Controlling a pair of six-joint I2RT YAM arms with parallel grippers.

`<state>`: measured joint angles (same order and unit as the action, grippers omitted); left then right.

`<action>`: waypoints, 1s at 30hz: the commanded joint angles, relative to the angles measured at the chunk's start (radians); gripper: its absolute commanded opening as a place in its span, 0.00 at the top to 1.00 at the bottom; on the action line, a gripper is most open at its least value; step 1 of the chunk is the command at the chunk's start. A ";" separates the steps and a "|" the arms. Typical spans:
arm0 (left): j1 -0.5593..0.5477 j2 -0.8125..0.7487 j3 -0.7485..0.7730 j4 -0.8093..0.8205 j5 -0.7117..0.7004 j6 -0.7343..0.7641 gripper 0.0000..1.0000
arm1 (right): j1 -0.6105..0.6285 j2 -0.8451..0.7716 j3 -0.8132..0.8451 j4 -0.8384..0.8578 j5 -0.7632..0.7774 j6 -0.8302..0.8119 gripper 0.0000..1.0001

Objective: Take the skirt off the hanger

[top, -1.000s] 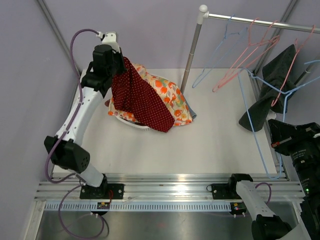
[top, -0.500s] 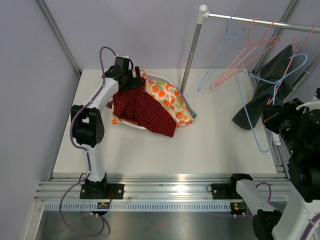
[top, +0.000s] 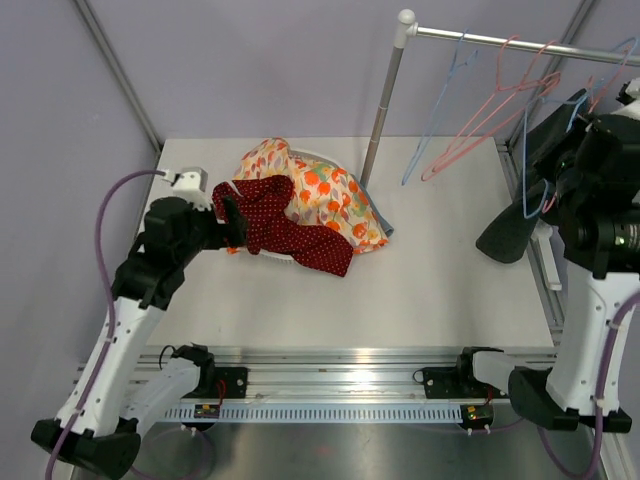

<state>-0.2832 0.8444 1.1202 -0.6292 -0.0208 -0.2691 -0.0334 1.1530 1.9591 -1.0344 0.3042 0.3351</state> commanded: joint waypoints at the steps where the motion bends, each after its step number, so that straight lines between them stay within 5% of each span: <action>1: 0.001 0.044 -0.161 -0.032 0.015 0.030 0.01 | 0.004 0.091 0.050 0.155 0.098 -0.070 1.00; 17: 0.001 0.051 -0.192 -0.018 0.039 0.030 0.01 | 0.003 0.556 0.458 0.106 0.118 -0.116 1.00; 30: 0.001 0.070 -0.192 -0.023 0.032 0.031 0.01 | -0.048 0.358 0.005 0.258 0.047 -0.081 1.00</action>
<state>-0.2832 0.9123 0.8993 -0.6861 -0.0059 -0.2539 -0.0544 1.5650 2.0109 -0.8402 0.3893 0.2375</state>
